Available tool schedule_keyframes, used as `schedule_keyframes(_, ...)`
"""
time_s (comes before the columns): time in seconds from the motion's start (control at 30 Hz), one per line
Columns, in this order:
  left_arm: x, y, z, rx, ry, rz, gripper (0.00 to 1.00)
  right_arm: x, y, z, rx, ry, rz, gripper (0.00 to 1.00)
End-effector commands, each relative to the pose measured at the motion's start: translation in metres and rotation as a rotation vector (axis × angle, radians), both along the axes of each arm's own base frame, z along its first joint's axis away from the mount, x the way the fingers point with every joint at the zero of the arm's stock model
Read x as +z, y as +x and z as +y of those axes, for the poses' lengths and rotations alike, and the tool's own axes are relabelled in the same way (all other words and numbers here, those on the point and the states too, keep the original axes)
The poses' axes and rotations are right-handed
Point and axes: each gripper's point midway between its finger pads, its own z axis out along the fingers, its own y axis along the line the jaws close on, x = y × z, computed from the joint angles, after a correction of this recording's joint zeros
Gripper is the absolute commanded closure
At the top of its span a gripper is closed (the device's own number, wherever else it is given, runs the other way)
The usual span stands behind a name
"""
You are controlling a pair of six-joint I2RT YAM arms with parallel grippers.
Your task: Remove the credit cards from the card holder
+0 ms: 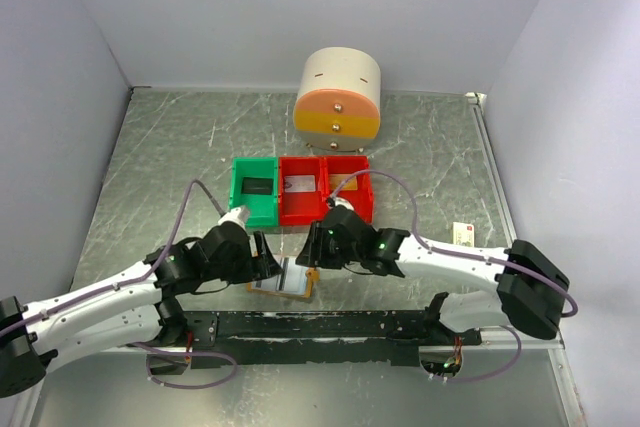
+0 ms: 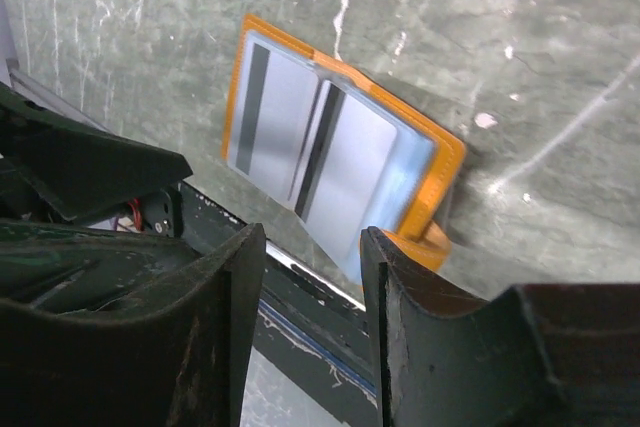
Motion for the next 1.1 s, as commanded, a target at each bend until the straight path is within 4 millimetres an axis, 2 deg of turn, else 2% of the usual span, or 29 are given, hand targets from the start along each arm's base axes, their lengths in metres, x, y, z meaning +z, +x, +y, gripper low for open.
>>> schedule_keyframes(0.0, -0.008, 0.000, 0.017, 0.081, 0.031, 0.010, 0.15, 0.017, 0.004, 0.023, 0.063, 0.027, -0.046, 0.57)
schedule_keyframes(0.23, -0.003, 0.000, 0.026, 0.100, 0.072, 0.017, 0.09, 0.012, 0.009, 0.040, 0.092, 0.026, -0.041, 0.56)
schedule_keyframes(0.4, -0.004, -0.002, 0.027, 0.101, 0.071, 0.027, 0.08, 0.007, 0.014, 0.043, 0.097, -0.024, -0.038, 0.56)
schedule_keyframes(0.63, -0.005, -0.003, 0.028, 0.105, 0.067, 0.030, 0.07, -0.004, 0.004, 0.046, 0.114, 0.001, 0.009, 0.55)
schedule_keyframes(0.83, -0.004, -0.004, 0.024, 0.093, 0.048, 0.031, 0.07, -0.018, -0.002, 0.041, 0.126, -0.043, 0.034, 0.55)
schedule_keyframes(1.07, -0.002, -0.004, 0.017, 0.074, 0.014, 0.026, 0.08, -0.040, -0.009, 0.019, 0.090, -0.102, 0.059, 0.55)
